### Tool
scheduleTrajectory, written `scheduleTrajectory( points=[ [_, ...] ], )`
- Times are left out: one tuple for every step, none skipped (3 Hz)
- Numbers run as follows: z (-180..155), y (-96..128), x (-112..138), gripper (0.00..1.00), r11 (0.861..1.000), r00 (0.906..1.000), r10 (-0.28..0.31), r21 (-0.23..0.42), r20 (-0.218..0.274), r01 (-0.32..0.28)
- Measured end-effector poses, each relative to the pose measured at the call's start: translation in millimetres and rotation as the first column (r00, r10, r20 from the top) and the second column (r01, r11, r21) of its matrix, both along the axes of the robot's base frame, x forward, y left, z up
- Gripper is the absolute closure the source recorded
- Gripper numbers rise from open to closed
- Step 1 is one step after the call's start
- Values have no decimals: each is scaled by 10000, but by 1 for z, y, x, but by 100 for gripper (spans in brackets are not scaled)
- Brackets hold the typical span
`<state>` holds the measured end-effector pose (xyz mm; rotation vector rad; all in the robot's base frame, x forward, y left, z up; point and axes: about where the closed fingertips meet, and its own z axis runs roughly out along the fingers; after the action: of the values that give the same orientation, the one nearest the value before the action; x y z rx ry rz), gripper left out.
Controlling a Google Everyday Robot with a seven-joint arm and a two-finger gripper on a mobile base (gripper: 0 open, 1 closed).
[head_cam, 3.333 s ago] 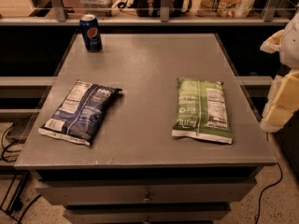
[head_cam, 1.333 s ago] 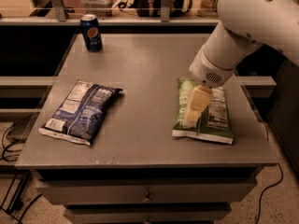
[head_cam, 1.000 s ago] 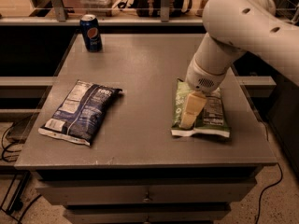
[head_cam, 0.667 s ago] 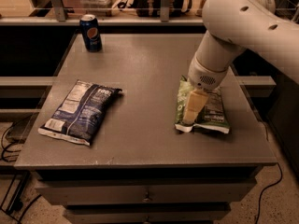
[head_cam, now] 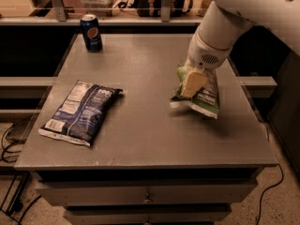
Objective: Move green jalapeno chip bag near pepsi can
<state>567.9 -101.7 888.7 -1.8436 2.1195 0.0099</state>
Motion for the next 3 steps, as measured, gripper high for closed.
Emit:
scheduleTrajectory(
  points=[
    [45, 32, 13, 100, 9967, 9947, 671, 402, 774, -703],
    [44, 32, 13, 100, 9967, 9947, 672, 402, 774, -704],
    [37, 47, 20, 100, 9949, 9939, 687, 674, 860, -746]
  ],
)
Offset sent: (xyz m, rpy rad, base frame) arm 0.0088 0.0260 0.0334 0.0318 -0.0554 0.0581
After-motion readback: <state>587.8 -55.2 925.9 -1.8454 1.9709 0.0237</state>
